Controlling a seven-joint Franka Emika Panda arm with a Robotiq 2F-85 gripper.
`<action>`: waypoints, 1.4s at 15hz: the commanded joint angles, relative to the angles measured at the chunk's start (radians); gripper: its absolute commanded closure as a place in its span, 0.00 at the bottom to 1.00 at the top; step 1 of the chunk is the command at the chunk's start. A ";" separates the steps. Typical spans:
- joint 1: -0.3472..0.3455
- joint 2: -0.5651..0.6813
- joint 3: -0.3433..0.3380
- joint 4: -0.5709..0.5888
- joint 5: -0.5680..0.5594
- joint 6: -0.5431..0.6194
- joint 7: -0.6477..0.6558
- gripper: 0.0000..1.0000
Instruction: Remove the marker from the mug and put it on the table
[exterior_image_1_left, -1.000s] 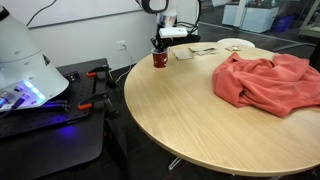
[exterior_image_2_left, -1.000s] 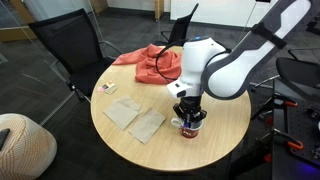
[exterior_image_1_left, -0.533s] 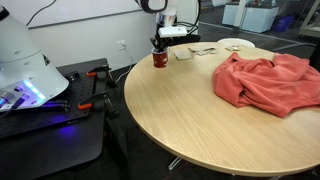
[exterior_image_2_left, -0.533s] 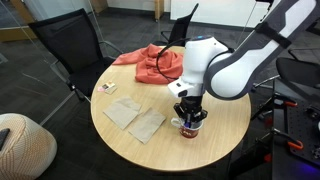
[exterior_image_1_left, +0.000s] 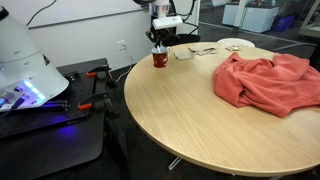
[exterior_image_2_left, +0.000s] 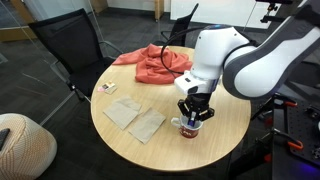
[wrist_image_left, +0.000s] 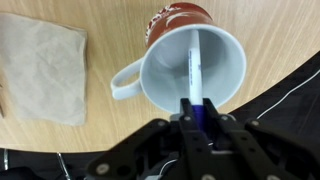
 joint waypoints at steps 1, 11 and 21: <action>-0.032 -0.126 0.052 -0.120 0.039 0.078 -0.005 0.96; -0.159 -0.356 0.265 -0.296 0.381 0.226 -0.167 0.96; -0.227 -0.453 0.215 -0.333 0.604 0.247 -0.199 0.96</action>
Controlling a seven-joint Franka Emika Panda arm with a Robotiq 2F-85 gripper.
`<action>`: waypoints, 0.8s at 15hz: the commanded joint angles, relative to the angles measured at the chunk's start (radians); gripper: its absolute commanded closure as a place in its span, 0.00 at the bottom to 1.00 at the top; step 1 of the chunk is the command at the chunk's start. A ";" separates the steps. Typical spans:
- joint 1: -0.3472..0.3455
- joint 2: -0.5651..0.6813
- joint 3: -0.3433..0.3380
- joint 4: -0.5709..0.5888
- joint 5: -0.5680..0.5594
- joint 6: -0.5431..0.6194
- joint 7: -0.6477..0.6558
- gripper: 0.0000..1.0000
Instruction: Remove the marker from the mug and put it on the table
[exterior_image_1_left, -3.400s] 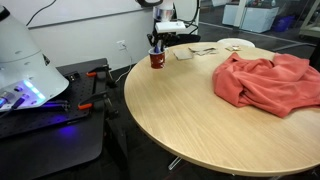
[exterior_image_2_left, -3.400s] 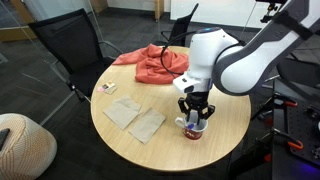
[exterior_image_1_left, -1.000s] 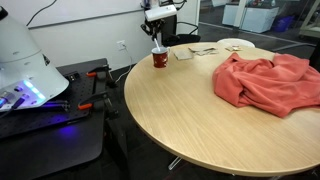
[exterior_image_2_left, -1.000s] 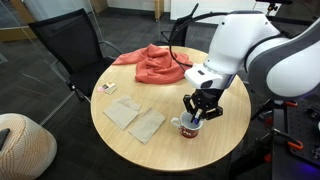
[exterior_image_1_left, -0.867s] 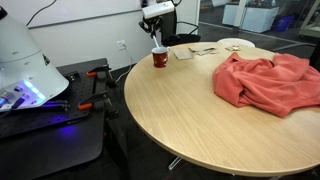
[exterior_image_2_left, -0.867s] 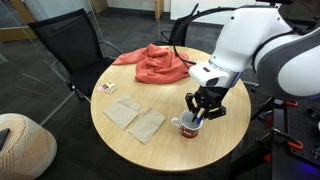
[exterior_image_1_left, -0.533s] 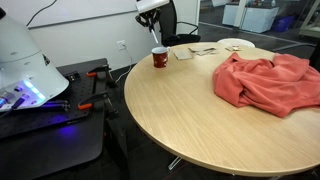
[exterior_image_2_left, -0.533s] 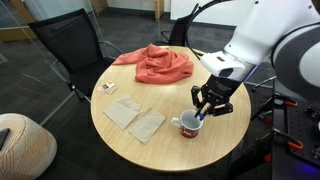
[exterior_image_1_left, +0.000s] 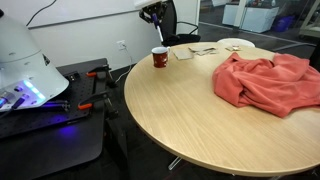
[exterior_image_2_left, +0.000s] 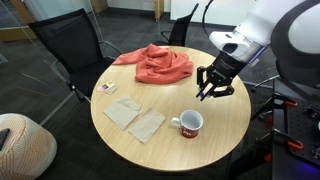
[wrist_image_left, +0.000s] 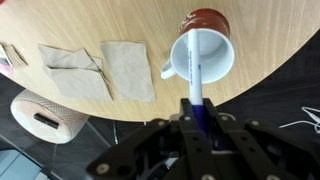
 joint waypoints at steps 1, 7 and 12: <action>-0.037 -0.052 -0.029 -0.035 0.037 0.011 -0.017 0.96; -0.105 0.013 -0.144 0.030 -0.074 -0.072 0.004 0.96; -0.115 0.172 -0.217 0.164 -0.185 -0.096 0.010 0.96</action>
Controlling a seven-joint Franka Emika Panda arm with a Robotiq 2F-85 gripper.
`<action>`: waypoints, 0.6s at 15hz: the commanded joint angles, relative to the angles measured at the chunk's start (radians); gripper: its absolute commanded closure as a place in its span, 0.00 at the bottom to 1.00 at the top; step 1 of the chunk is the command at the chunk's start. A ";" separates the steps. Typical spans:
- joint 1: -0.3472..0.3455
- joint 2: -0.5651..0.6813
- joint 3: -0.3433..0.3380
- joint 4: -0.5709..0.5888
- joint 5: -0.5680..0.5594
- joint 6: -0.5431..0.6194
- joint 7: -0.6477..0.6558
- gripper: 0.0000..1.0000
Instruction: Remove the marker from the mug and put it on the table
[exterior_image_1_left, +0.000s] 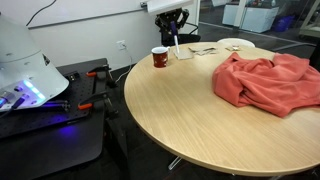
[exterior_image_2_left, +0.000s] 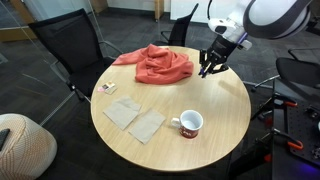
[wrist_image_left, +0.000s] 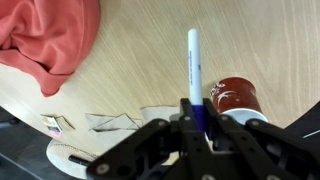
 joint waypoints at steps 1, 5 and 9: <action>-0.003 0.153 -0.033 0.136 -0.057 -0.024 0.005 0.96; 0.045 0.309 -0.093 0.254 -0.138 -0.035 0.062 0.96; 0.098 0.444 -0.137 0.358 -0.224 -0.029 0.172 0.96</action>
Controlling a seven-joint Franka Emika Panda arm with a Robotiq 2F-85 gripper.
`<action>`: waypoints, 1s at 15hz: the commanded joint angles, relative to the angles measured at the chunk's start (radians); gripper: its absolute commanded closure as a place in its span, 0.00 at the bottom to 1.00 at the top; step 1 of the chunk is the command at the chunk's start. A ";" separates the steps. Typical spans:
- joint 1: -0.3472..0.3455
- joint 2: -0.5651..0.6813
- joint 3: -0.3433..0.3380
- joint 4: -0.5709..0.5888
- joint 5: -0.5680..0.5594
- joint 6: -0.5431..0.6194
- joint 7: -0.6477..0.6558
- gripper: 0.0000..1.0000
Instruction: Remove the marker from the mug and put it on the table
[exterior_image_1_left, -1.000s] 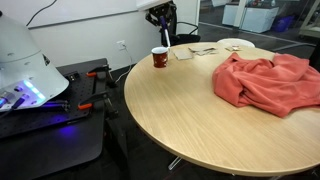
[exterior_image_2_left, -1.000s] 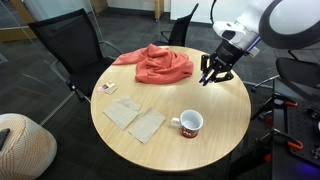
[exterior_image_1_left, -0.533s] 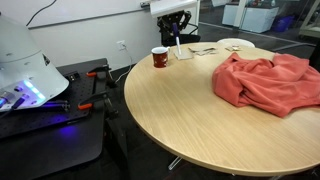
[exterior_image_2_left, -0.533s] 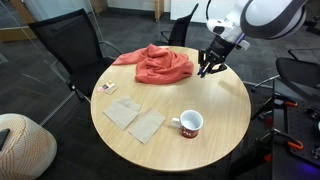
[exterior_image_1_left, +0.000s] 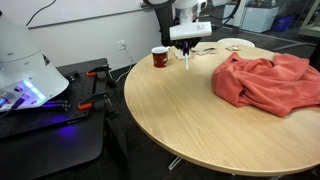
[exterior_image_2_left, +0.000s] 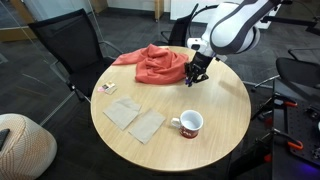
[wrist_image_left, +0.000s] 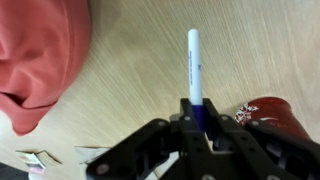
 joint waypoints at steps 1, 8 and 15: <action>0.053 0.115 -0.040 0.115 -0.084 -0.015 0.119 0.96; 0.079 0.203 -0.024 0.167 -0.198 0.035 0.318 0.45; 0.071 0.181 0.023 0.069 -0.277 0.211 0.443 0.00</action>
